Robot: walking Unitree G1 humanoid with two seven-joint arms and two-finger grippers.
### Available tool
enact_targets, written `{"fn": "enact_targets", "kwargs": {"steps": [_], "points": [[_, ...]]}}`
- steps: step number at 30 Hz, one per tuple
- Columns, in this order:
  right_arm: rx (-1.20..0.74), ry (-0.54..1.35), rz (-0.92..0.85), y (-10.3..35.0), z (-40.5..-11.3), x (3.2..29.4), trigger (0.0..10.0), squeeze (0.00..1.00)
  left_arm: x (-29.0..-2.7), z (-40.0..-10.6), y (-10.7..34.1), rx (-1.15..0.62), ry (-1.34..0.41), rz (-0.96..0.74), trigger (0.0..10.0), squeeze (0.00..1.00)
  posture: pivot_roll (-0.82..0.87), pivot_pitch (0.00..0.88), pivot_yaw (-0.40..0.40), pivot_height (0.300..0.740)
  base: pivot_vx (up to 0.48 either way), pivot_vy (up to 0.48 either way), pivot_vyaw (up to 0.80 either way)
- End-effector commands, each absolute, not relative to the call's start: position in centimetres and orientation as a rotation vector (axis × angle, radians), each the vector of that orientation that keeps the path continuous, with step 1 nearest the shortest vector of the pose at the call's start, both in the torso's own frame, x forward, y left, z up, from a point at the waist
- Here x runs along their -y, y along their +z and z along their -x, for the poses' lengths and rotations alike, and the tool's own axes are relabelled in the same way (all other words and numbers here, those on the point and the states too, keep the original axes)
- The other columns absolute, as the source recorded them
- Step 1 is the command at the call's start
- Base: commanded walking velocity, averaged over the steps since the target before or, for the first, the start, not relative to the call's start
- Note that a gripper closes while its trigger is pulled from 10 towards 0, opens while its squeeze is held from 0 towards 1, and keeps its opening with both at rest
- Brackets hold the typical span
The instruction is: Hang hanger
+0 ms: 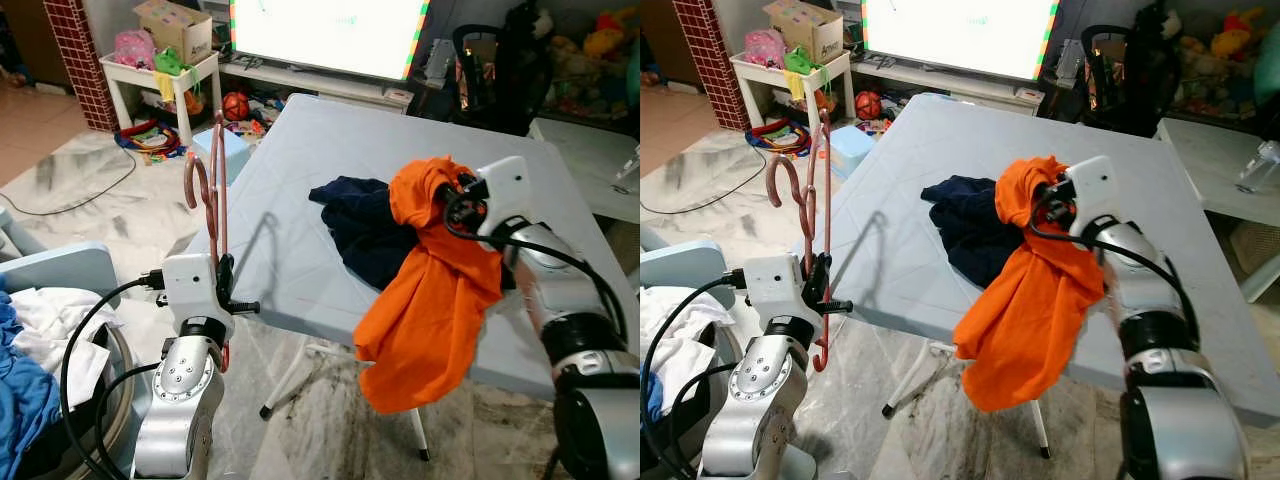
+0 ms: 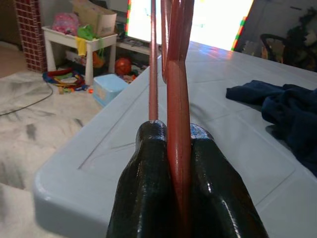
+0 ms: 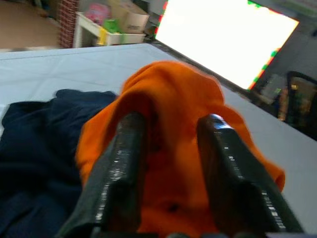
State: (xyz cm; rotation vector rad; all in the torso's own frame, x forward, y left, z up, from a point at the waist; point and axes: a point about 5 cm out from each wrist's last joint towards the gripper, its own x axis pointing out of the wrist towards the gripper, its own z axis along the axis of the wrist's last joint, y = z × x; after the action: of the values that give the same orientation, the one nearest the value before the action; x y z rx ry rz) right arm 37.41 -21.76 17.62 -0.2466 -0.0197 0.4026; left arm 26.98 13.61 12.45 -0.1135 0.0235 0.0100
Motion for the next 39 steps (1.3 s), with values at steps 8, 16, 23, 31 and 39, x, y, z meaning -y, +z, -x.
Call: {"fn": "enact_targets", "kwargs": {"steps": [8, 16, 23, 31, 39], "points": [[-0.055, 0.543, 0.304, 18.5, -35.6, 24.4, 10.0, 1.00, -13.2, -27.7, 13.0, -0.001, -0.026, 0.135, 10.0, 0.00, 0.09, 0.000, -0.060, 0.740, 0.000, 0.000, 0.00], [-0.272, 0.681, 0.305, 16.1, -32.9, 25.7, 10.0, 1.00, -12.9, -27.5, 12.8, -0.010, -0.039, 0.138, 10.0, 0.00, 0.09, 0.000, -0.059, 0.740, 0.000, 0.000, 0.00], [-0.438, 0.840, 0.296, 12.8, -30.0, 24.3, 10.0, 1.00, -13.1, -27.7, 12.9, -0.012, -0.042, 0.138, 10.0, 0.00, 0.10, 0.000, -0.053, 0.740, 0.000, 0.000, 0.00], [-0.548, 0.720, 0.269, 8.8, -29.7, 22.3, 10.0, 1.00, -13.4, -27.9, 12.9, -0.018, -0.042, 0.128, 10.0, 0.00, 0.11, 0.000, -0.053, 0.740, 0.000, 0.000, 0.00], [-0.527, 0.562, 0.262, 6.6, -30.1, 19.0, 0.0, 0.00, -13.4, -27.9, 12.9, -0.018, -0.041, 0.125, 10.0, 0.00, 0.13, 0.000, -0.055, 0.740, 0.000, 0.000, 0.00]]}}
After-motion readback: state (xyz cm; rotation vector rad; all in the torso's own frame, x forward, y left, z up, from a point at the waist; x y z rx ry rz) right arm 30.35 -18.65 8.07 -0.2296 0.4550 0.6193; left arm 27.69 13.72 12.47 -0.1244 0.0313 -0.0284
